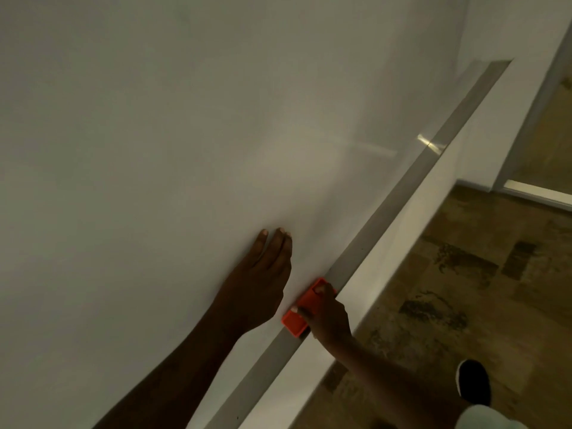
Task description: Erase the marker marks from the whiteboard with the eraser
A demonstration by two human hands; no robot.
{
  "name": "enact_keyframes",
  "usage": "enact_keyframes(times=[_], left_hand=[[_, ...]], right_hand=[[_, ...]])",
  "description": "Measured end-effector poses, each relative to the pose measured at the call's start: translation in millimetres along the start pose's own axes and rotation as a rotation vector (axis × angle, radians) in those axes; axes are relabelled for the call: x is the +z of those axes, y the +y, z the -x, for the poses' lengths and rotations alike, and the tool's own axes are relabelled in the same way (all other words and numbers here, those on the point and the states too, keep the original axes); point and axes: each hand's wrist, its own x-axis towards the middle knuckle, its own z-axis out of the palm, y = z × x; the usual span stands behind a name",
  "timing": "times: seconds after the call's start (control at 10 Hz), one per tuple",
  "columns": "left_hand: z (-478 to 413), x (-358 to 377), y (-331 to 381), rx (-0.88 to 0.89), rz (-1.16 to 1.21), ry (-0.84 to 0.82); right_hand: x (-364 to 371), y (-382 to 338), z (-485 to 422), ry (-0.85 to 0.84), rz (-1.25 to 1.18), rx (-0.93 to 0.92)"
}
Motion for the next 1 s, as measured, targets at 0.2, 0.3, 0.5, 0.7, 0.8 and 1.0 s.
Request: enact_keyframes(times=[0.2, 0.3, 0.5, 0.7, 0.8, 1.0], left_hand=[[4, 1, 5, -0.037, 0.011, 0.004], [8, 2, 8, -0.056, 0.007, -0.003], [20, 7, 21, -0.084, 0.032, -0.110], [35, 12, 52, -0.045, 0.150, -0.255], [39, 13, 62, -0.062, 0.173, -0.277], [34, -1, 79, -0.409, 0.214, -0.175]], right_hand=[[3, 5, 0, -0.021, 0.193, -0.063], [1, 6, 0, -0.034, 0.248, -0.090], [-18, 12, 4, 0.018, 0.333, -0.227], [-44, 23, -12, 0.083, 0.538, -0.509], [-57, 19, -21, 0.080, 0.658, -0.629], [-102, -24, -35, -0.027, 0.800, -0.880]])
